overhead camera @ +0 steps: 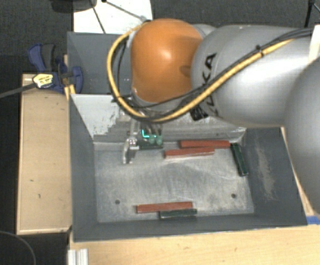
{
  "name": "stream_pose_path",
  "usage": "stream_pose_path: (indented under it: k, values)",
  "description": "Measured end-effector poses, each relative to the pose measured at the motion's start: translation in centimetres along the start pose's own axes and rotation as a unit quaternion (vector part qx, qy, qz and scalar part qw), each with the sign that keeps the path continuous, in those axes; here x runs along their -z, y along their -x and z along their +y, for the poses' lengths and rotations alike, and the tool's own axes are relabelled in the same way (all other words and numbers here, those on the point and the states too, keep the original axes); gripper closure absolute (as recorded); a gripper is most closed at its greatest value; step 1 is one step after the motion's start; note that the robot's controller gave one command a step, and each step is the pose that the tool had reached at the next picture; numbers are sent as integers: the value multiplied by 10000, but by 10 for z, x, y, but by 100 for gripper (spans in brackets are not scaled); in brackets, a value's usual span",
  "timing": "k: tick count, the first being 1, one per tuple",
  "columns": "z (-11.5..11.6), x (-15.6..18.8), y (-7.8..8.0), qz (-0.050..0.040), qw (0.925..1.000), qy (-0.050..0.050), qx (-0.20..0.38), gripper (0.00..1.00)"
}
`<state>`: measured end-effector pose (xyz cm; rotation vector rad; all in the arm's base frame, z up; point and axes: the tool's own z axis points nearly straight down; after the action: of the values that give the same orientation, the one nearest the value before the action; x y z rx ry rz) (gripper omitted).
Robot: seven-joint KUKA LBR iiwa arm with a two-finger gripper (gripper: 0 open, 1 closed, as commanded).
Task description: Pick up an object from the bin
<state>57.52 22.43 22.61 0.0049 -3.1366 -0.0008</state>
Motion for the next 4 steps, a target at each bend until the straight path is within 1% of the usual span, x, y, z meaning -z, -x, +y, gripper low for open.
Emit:
stream_pose_path:
  k: [1, 2, 3, 4]
  values:
    - [-1, 5, 2, -40, 10000, 8, -23, 0]
    - [-34, -45, -57, -53, 9998, 10, 172, 0]
    - [-64, -112, -67, -51, 9995, 10, -317, 0]
    - [-71, -131, -71, -29, 9985, -5, -550, 0]
